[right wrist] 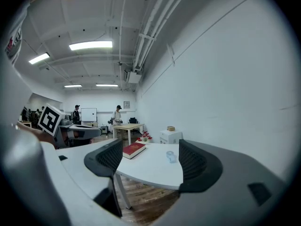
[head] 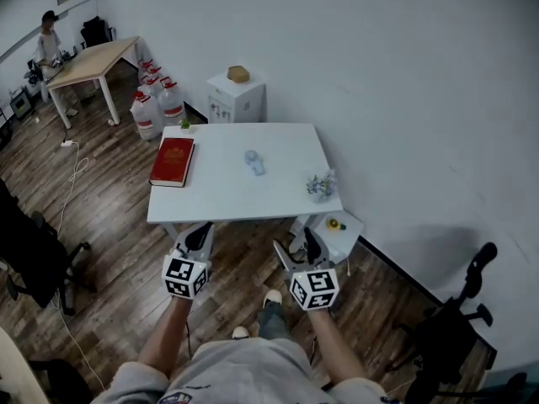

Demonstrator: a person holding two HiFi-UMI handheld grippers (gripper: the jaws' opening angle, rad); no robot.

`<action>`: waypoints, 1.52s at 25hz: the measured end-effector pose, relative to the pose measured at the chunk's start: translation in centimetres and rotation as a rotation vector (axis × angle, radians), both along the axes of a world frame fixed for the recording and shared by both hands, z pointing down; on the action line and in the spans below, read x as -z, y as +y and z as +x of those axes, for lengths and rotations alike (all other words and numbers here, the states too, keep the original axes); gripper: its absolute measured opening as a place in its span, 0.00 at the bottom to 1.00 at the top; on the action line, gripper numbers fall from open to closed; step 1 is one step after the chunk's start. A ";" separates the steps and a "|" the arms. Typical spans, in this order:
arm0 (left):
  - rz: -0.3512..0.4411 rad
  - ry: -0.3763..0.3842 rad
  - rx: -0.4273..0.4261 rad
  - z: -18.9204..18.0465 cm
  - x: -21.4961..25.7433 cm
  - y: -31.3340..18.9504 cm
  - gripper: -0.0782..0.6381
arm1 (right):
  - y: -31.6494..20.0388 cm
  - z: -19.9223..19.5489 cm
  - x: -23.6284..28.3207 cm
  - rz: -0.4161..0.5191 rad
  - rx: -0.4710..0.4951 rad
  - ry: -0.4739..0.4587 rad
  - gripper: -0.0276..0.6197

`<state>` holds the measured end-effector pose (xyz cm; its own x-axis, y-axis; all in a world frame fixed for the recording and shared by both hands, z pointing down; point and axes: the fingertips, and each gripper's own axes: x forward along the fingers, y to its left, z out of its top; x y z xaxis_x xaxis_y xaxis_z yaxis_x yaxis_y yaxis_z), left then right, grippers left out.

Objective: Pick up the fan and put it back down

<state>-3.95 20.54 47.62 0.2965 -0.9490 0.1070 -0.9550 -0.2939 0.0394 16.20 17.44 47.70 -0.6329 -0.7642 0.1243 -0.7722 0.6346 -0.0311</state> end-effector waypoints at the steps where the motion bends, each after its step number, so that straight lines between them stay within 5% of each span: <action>1: -0.005 0.003 0.006 -0.4 -0.3 -0.7 0.12 | -0.7 -0.3 -0.4 -0.005 0.005 0.005 0.60; 13: -0.029 -0.027 0.076 -5.8 -2.4 -12.0 0.12 | -14.5 -6.2 -3.1 -0.006 0.065 0.014 0.59; 28: -0.037 -0.028 0.163 -11.4 -3.0 -37.2 0.12 | -40.8 -14.4 -4.6 -0.023 0.187 0.053 0.59; 38: -0.069 -0.013 0.143 -14.3 -4.4 -46.1 0.12 | -49.2 -18.4 -6.6 -0.066 0.200 0.096 0.59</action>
